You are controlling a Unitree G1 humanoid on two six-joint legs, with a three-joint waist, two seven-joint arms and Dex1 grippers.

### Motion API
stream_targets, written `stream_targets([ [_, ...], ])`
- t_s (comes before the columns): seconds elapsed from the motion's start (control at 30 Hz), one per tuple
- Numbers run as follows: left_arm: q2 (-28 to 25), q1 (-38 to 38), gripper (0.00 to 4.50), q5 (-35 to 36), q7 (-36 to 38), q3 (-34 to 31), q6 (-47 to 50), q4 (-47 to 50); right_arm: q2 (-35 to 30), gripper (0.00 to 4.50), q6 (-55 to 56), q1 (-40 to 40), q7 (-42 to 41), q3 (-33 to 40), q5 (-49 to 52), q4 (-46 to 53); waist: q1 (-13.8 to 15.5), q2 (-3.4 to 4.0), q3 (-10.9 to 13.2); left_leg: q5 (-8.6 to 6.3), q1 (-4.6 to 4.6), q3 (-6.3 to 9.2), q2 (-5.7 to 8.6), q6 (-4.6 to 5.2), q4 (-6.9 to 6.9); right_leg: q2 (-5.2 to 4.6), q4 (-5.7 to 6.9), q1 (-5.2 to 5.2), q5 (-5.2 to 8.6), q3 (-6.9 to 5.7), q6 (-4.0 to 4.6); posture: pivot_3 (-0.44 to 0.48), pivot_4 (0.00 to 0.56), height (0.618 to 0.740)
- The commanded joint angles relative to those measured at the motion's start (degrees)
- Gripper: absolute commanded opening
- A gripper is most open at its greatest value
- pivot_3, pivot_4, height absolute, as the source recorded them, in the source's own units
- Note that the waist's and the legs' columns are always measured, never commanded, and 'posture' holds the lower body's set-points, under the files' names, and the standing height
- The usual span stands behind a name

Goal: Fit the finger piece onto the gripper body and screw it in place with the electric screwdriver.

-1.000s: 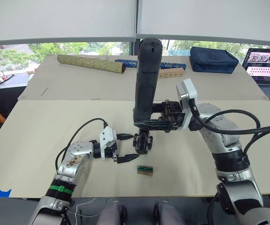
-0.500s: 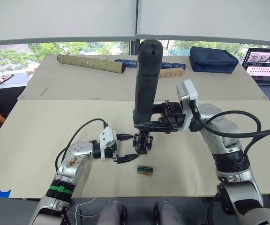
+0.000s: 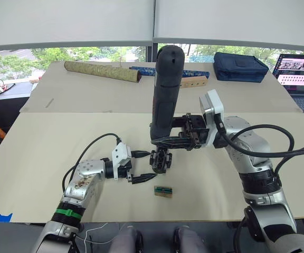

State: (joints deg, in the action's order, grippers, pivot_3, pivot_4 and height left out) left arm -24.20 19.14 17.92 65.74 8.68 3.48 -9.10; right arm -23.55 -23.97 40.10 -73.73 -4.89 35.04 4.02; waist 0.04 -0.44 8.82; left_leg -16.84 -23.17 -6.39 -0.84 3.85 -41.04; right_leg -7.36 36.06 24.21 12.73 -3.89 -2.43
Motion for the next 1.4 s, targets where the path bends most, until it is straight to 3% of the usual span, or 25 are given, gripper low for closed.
stream_targets([
  [0.03,0.2,-0.4,4.5,0.2,-0.1,-0.1,-0.9,1.7,-0.1,1.9,1.5,0.9,-0.3,1.4,1.1,1.2,0.0,0.0,0.0,0.0,0.0,0.0,0.0,0.0,0.0,0.0,0.0,0.0,0.0,0.0,0.0,0.0,0.15,0.74],
  [1.4,0.7,-0.9,4.5,0.2,-1.0,0.1,-0.6,2.4,-0.5,1.9,-2.3,1.4,0.3,-1.6,0.6,-1.3,-0.2,0.0,0.0,0.0,0.04,0.01,-0.02,0.0,0.0,0.0,-0.01,-0.02,0.0,0.01,0.0,0.0,0.15,0.74],
])
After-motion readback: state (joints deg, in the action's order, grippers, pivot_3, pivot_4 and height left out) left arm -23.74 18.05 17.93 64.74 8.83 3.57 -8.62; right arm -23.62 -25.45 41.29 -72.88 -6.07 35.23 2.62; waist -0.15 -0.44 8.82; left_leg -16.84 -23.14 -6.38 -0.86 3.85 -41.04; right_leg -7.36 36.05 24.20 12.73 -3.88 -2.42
